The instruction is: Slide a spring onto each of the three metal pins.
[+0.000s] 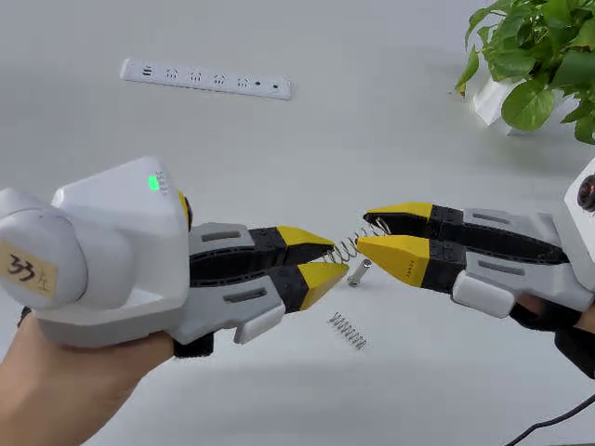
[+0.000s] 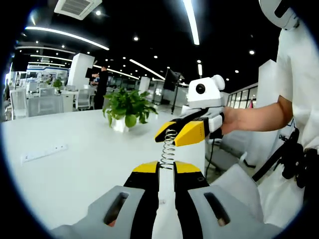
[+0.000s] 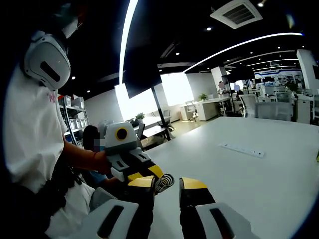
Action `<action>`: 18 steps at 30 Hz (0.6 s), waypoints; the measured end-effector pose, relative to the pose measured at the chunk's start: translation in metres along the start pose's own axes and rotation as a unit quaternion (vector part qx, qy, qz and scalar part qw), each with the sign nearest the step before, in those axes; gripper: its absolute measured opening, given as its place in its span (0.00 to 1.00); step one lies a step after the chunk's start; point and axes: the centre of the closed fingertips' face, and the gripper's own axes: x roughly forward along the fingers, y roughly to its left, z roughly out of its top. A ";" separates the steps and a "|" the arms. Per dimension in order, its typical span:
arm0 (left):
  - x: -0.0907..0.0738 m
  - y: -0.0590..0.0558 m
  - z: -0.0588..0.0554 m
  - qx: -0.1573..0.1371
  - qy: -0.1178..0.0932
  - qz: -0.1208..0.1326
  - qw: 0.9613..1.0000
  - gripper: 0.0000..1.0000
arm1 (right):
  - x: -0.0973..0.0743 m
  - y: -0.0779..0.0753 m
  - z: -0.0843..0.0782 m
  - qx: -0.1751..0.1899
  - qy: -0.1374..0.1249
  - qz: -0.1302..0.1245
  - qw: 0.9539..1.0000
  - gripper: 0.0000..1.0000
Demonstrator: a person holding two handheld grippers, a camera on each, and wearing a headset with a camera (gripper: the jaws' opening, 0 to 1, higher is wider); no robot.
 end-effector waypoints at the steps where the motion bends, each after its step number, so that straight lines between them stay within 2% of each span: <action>1: 0.000 0.000 0.000 0.000 -0.001 0.000 1.000 0.07 | 0.000 0.000 0.000 0.000 0.000 -0.001 1.000 0.15; 10: 0.000 0.001 0.000 -0.001 0.000 0.001 1.000 0.07 | -0.001 0.002 0.004 0.012 -0.014 0.004 1.000 0.09; 18: 0.001 0.000 -0.003 -0.001 0.004 -0.001 1.000 0.07 | 0.000 0.003 0.006 0.009 -0.013 0.008 1.000 0.07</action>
